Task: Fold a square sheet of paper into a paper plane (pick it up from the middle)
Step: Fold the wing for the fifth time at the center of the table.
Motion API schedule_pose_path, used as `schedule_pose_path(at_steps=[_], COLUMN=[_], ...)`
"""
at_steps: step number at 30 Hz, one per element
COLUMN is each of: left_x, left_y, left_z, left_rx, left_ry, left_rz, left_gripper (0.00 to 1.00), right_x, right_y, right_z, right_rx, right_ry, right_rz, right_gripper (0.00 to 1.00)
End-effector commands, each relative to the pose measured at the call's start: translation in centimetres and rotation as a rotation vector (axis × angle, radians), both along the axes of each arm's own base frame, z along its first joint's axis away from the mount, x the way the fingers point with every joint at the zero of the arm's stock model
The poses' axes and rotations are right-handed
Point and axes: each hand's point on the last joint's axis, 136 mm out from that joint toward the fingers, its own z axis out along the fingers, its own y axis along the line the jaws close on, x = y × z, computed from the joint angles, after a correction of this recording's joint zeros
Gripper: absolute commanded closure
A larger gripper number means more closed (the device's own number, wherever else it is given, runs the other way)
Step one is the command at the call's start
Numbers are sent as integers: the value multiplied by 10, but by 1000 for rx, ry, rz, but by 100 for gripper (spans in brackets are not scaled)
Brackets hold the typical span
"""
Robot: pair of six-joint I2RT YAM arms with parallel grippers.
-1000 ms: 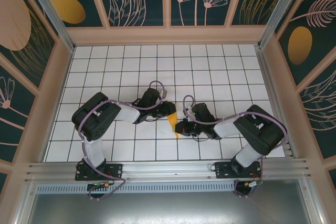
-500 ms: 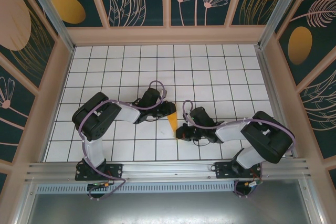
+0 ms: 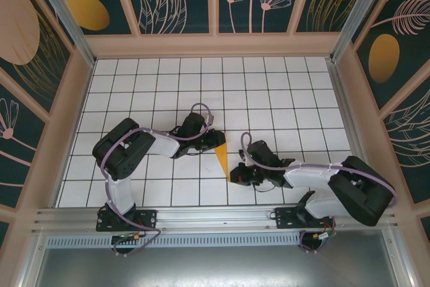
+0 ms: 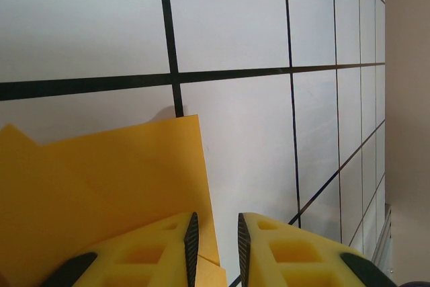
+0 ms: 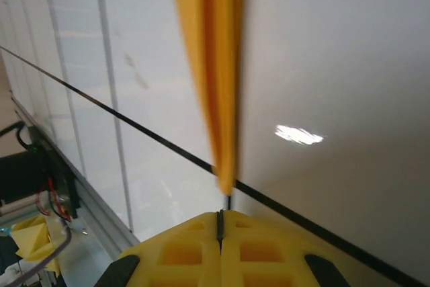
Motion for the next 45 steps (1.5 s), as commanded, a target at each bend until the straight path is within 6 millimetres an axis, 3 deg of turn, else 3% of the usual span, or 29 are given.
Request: schedule_pose_path(at_steps=[1,5,11,19,24,31,34,40,42,45], left_x=[-21,-22,-22,-22,-22,-22,-22,-23,-23,-23], left_y=[49,48,48,52,52,52,52,50,50,49], left_z=[-78,-78,-80,-80,-80,-81,-81,-80,-79,-78], left_rx=[268,265,273,288,294,299,296,288,284,282], left_ry=[139,140,145,141,141,141,143,143,143,144], left_rz=[67,62,55,65,66,65,62,55,53,49], left_gripper=[74,73,73,73,74,74,74,73,73,73], right_x=[32,56,64,40,21,5,13,45,54,66], right_y=[10,21,36,14,2,-9,-6,22,33,39], right_z=[35,37,12,-30,-37,-27,-10,38,42,31], right_rx=[58,67,36,-68,-49,-37,-20,78,88,39], right_ry=[-96,-106,-41,44,86,74,16,-114,-122,-113], right_rz=[-53,-73,-50,-49,-63,-45,-44,-44,-28,-35], right_gripper=[99,99,99,98,97,96,96,97,98,99])
